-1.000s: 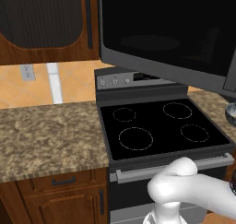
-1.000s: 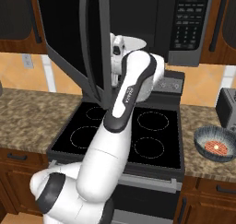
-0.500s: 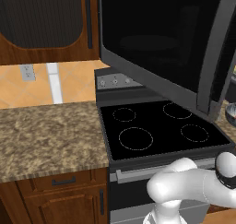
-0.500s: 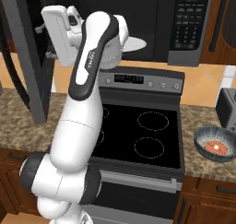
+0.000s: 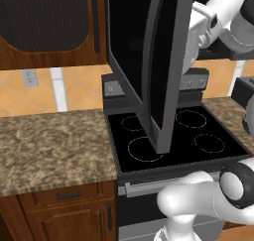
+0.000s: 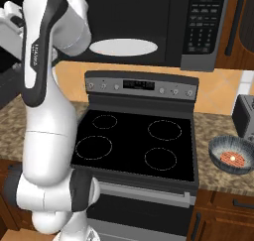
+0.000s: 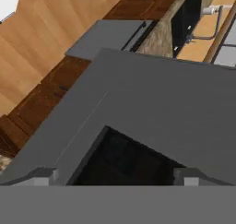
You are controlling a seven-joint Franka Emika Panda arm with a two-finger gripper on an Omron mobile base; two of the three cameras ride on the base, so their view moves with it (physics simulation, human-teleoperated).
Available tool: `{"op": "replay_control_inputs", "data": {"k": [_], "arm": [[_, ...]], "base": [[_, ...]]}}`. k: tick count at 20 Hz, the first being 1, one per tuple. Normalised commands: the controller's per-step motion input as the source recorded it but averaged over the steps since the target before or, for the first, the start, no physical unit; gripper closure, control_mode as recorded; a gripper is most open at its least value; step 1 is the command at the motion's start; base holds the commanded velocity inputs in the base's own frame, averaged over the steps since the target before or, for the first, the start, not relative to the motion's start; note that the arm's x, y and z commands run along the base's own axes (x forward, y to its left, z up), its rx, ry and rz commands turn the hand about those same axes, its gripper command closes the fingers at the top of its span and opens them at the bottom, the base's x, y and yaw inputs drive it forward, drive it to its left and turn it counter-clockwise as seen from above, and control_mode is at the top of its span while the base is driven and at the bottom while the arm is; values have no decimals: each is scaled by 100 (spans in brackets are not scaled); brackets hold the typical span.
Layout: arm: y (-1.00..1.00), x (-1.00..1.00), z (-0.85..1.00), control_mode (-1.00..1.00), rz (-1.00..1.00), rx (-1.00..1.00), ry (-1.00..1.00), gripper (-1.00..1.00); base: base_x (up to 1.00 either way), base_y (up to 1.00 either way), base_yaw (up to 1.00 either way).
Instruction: Open the microwave, place the bowl with waffle inside the microwave, then close the microwave door and turn it on.
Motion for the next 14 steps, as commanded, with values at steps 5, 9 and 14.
{"op": "replay_control_inputs", "data": {"k": [5, 9, 14], "arm": [[-99, -100, -100, -100, 0, 14, -41, -100], [-100, -58, -99, -100, -25, 7, -12, -100], [-100, 20, -62, -100, -57, 0, 30, -100]], "base": [[0, 0, 0], [0, 0, 0], [0, 0, 0]]}}
